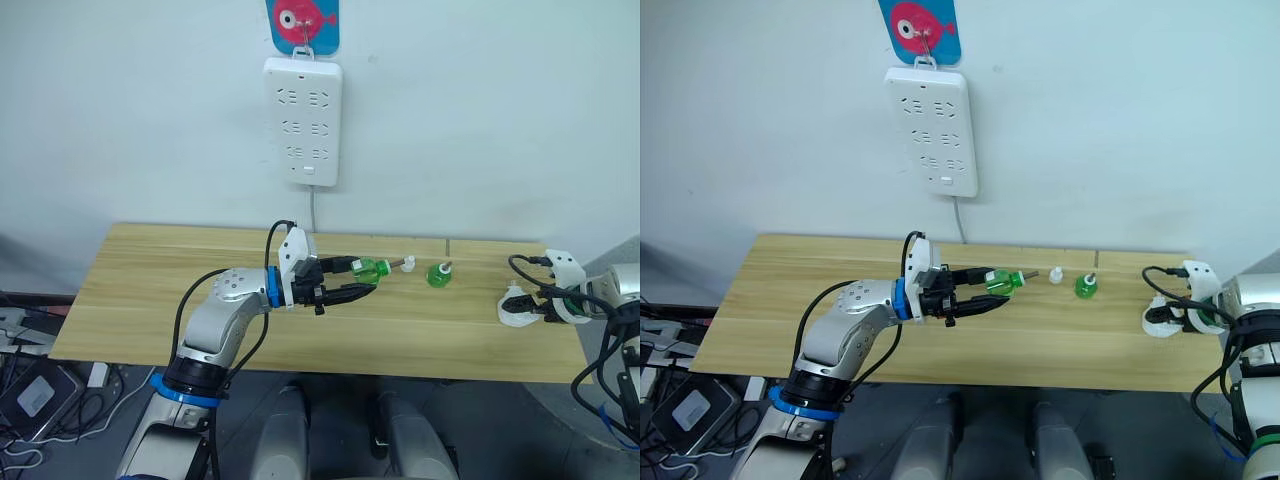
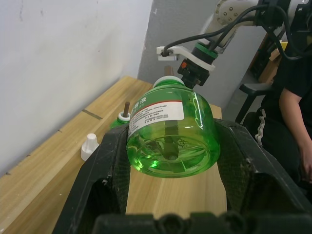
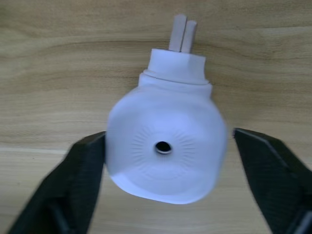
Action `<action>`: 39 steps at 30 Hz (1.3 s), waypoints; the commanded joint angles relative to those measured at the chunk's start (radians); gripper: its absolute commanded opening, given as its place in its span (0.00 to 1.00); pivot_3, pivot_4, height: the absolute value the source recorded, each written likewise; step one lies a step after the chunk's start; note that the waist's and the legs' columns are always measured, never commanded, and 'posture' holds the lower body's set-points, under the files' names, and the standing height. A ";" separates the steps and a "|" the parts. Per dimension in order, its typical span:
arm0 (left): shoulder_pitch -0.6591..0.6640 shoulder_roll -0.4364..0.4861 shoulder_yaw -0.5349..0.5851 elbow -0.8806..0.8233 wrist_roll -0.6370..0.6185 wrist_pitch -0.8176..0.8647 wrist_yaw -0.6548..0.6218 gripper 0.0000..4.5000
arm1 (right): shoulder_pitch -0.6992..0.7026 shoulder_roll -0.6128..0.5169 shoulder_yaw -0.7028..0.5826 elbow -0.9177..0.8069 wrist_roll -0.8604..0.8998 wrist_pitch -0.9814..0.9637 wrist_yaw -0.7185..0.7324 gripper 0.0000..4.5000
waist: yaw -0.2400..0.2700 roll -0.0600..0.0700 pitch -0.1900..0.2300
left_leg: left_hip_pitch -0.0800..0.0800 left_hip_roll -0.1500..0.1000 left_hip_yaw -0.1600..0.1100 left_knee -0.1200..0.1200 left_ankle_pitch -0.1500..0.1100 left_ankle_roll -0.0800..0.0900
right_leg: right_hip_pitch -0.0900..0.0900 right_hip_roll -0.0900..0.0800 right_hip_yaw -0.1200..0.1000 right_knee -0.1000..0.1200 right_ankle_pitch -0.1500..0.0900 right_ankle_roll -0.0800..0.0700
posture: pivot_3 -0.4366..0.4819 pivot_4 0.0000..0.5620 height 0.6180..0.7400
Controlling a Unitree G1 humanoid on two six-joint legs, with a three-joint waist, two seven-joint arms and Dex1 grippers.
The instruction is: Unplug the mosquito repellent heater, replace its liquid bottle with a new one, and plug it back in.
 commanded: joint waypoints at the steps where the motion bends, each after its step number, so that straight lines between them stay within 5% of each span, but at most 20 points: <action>1: -0.005 -0.001 -0.002 -0.043 -0.022 -0.005 -0.006 0.50 | -0.015 -0.003 -0.010 0.028 -0.036 -0.026 0.029 0.67 | 0.000 -0.002 0.001 | 0.000 0.000 0.000 0.000 0.000 0.000 | 0.001 0.000 0.000 -0.001 0.000 0.000 | 0.72 0.57 1.00; 8: -0.005 -0.001 -0.005 -0.045 -0.024 -0.007 -0.015 0.50 | -0.025 -0.048 -0.024 -0.005 -0.055 -0.019 0.112 0.66 | 0.000 -0.001 0.002 | 0.000 0.000 0.001 0.000 0.000 0.000 | 0.001 0.000 0.000 -0.003 0.001 0.002 | 0.71 0.56 1.00; 13: 0.012 0.028 0.000 -0.109 -0.130 0.091 -0.097 0.50 | 0.121 -0.319 -0.096 -0.399 0.245 0.193 0.570 0.66 | 0.006 0.014 0.016 | -0.002 -0.002 0.001 -0.001 0.000 0.000 | 0.000 -0.002 0.001 -0.003 0.001 0.003 | 0.71 0.56 1.00; 16: -0.010 0.049 0.000 -0.129 -0.212 0.199 -0.134 0.50 | 0.198 -0.417 -0.239 -0.534 0.444 0.402 0.669 0.66 | 0.008 0.013 0.017 | -0.002 -0.003 0.000 -0.002 -0.002 0.002 | 0.000 -0.003 0.000 -0.004 0.000 0.004 | 0.70 0.56 1.00; 23: -0.116 0.002 -0.007 -0.062 -0.300 0.311 -0.164 0.50 | 0.192 -0.491 -0.347 -0.588 0.964 0.533 0.465 0.66 | -0.002 0.008 0.019 | -0.002 -0.003 0.002 0.001 -0.002 0.003 | 0.001 -0.004 0.001 -0.004 0.001 0.005 | 0.62 0.53 1.00; 32: -0.205 -0.095 -0.047 0.028 -0.262 0.261 -0.198 0.50 | 0.259 -0.565 -0.303 -0.622 1.648 0.428 -0.037 0.66 | -0.005 0.006 0.021 | -0.004 -0.010 0.004 0.001 -0.003 0.004 | 0.000 -0.009 0.004 -0.005 0.001 0.009 | 0.59 0.53 1.00; 39: -0.228 -0.129 -0.049 0.057 -0.252 0.244 -0.190 0.50 | 0.286 -0.554 -0.307 -0.682 1.686 0.378 -0.080 0.66 | -0.006 0.006 0.021 | -0.004 -0.010 0.004 0.002 -0.003 0.004 | 0.000 -0.009 0.004 -0.005 0.001 0.010 | 0.57 0.53 1.00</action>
